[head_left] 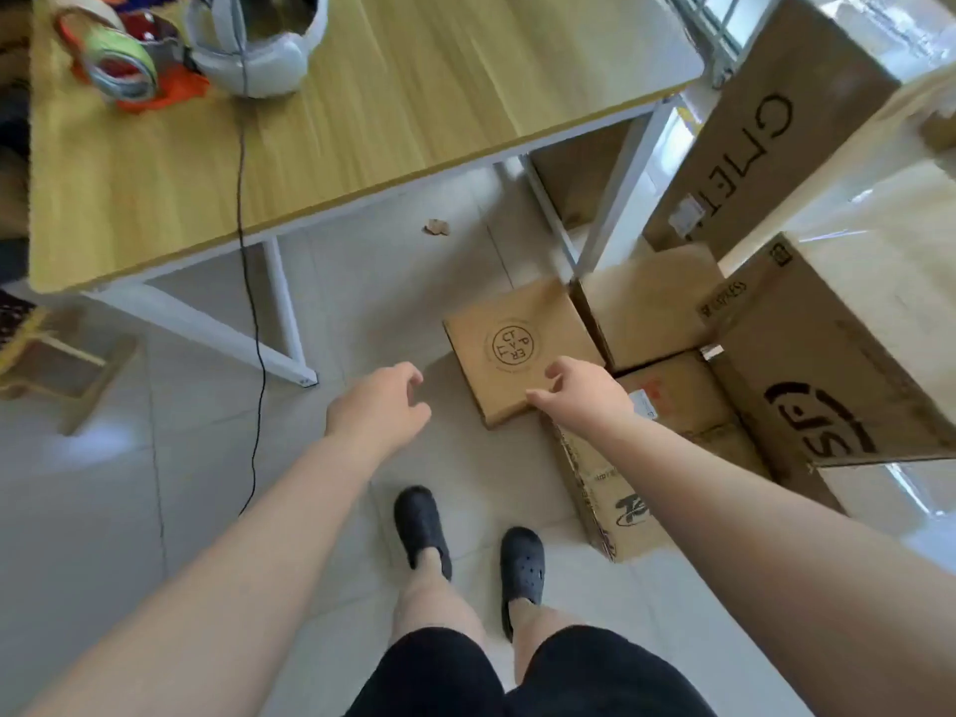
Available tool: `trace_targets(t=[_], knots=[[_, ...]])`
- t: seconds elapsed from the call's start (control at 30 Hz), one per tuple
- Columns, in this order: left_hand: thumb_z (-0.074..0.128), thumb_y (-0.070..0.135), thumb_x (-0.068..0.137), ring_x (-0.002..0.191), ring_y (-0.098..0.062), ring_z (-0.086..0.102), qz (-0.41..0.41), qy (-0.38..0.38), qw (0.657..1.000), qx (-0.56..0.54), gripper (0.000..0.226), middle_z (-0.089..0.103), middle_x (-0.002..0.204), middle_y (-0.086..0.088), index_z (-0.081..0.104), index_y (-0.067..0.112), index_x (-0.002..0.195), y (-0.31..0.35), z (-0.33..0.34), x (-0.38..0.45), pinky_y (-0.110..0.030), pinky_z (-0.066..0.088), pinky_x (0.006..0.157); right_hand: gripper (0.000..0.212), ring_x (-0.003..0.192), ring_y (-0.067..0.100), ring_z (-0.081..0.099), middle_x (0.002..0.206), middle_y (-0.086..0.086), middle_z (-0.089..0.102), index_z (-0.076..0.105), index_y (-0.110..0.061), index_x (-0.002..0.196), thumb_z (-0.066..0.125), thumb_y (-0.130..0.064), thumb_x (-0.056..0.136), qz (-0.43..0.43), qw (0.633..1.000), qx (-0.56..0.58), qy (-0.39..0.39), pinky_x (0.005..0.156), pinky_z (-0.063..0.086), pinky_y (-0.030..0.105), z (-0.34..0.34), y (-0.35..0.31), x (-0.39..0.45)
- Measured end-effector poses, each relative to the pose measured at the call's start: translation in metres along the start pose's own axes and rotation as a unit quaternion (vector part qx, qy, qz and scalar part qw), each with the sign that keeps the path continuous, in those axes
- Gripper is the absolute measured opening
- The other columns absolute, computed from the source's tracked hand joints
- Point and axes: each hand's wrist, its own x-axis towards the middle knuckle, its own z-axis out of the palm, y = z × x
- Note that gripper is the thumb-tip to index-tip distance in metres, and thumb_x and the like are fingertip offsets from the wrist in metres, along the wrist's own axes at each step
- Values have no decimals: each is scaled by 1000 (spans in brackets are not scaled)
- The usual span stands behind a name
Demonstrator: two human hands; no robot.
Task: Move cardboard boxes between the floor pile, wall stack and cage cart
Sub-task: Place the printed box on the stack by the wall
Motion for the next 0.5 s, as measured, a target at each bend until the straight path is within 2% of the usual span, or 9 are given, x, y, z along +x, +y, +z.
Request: trace_targets(t=[0.17, 0.3, 0.4, 0.5], knots=[[51, 26, 88, 114, -20, 53, 58, -58, 996, 40, 40, 54, 127, 6, 48, 26, 128, 7, 37, 124, -32, 44, 86, 52, 113, 22, 56, 123, 2, 60, 51, -17, 128, 57, -47, 87, 119, 990, 74, 19, 90, 50, 39, 24, 21, 89], [54, 24, 87, 122, -24, 50, 86, -78, 993, 37, 47, 50, 135, -2, 45, 21, 134, 5, 91, 245, -37, 44, 97, 54, 111, 23, 55, 122, 4, 59, 51, -13, 127, 58, -48, 87, 212, 962, 171, 22, 83, 47, 32, 81, 41, 184], [57, 27, 86, 122, -26, 49, 55, -78, 995, -4, 53, 51, 135, -3, 41, 22, 136, -2, 144, 337, -37, 42, 98, 58, 115, 23, 53, 127, 7, 56, 47, -9, 132, 60, -43, 88, 276, 921, 270, 54, 79, 40, 26, 136, 65, 253], [61, 34, 84, 126, -28, 45, 66, -49, 996, 21, 58, 48, 138, -4, 40, 21, 137, -10, 208, 420, -42, 41, 102, 72, 121, 28, 49, 136, 11, 46, 36, -4, 138, 66, -42, 84, 358, 858, 351, 108, 88, 44, 33, 201, 98, 316]])
